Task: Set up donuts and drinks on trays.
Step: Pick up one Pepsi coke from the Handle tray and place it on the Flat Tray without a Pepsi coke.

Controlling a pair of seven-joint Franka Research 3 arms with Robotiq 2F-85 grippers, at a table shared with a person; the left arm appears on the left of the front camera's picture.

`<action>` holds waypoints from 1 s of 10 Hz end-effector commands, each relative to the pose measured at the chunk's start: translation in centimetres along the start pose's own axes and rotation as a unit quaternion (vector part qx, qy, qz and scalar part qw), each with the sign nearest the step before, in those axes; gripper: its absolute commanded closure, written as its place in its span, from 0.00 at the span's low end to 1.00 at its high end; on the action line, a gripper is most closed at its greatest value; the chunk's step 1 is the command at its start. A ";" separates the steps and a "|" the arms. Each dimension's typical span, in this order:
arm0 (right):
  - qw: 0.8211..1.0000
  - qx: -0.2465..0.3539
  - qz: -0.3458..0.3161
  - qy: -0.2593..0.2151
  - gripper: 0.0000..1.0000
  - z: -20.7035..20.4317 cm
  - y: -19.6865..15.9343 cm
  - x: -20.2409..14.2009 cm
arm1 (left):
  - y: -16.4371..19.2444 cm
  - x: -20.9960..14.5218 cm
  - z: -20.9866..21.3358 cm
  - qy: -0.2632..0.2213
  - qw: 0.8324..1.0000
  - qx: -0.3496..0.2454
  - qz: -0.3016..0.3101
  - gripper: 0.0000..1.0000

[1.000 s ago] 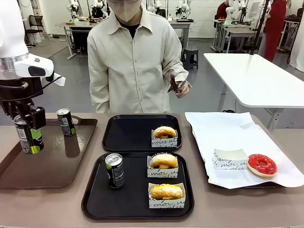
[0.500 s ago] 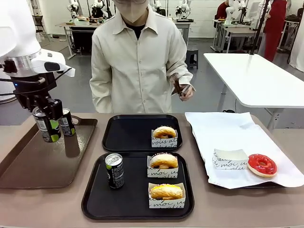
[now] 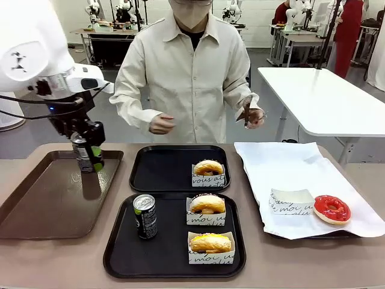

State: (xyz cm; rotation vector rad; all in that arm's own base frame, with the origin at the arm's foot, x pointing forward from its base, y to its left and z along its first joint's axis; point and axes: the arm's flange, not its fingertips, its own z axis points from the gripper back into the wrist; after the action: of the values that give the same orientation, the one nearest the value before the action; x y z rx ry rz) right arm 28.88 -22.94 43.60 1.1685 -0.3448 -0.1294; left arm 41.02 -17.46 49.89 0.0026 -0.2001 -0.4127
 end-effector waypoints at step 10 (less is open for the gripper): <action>1.000 0.011 0.002 -0.005 0.00 0.2 0.1 0.2 | 6.5 -9.0 3.5 0.102 0.984 -0.121 -0.081 0.41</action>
State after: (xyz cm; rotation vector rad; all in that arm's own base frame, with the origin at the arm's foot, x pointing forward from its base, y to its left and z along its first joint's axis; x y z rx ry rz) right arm 28.88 -22.96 43.59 1.1686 -0.3448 -0.1299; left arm 33.72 -7.86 51.67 -0.2026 0.0669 -0.6045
